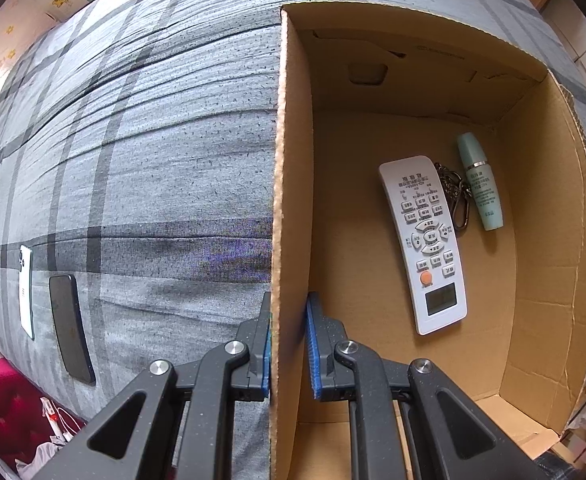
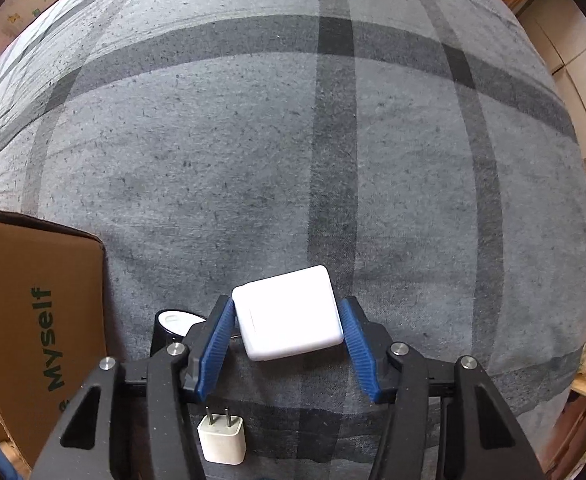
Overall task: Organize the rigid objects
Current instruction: 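Close the right gripper on the large white charger cube, then lift the white charger with the right gripper and carry it into the box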
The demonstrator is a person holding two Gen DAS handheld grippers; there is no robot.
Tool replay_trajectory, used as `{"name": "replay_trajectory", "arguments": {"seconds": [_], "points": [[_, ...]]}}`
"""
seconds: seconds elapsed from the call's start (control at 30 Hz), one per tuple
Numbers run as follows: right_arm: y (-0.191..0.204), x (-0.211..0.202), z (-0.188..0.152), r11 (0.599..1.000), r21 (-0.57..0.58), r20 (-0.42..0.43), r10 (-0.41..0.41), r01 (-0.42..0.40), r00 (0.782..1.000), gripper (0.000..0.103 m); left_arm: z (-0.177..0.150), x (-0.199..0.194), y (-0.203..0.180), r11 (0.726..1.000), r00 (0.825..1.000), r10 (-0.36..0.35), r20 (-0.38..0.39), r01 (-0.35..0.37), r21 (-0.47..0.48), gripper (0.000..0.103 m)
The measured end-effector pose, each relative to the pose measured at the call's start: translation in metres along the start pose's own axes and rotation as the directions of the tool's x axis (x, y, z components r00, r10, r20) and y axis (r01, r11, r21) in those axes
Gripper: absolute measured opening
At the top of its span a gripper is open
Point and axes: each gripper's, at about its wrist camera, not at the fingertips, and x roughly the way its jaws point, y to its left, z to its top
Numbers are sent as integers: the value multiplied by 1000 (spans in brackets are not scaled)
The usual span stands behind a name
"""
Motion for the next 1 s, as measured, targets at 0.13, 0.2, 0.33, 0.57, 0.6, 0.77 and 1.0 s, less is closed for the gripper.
{"name": "replay_trajectory", "arguments": {"seconds": [0.13,0.2,0.33,0.57,0.6,0.77,1.0], "points": [[11,-4,-2,1000,-4,6,-12,12,1000,58,0,0,-1,1000,1000,0,1,0,6,14],[11,-6,-4,1000,0,10,-14,14,1000,58,0,0,-1,1000,1000,-2,1,2,9,14],[14,-18,-9,1000,16,17,-23,22,1000,58,0,0,-1,1000,1000,-2,2,2,13,15],[14,-39,-15,999,29,39,-31,30,999,58,0,-2,-3,1000,1000,-1,5,1,23,14],[15,-42,-16,999,31,43,-32,31,999,58,-1,-2,-4,1000,1000,-1,6,1,25,14],[15,-59,-24,998,47,64,-34,31,997,58,-1,-4,-6,999,1000,2,10,-3,33,14],[13,-85,-39,997,66,92,-36,30,995,58,-2,-8,-8,999,1000,-4,14,3,44,14]]}}
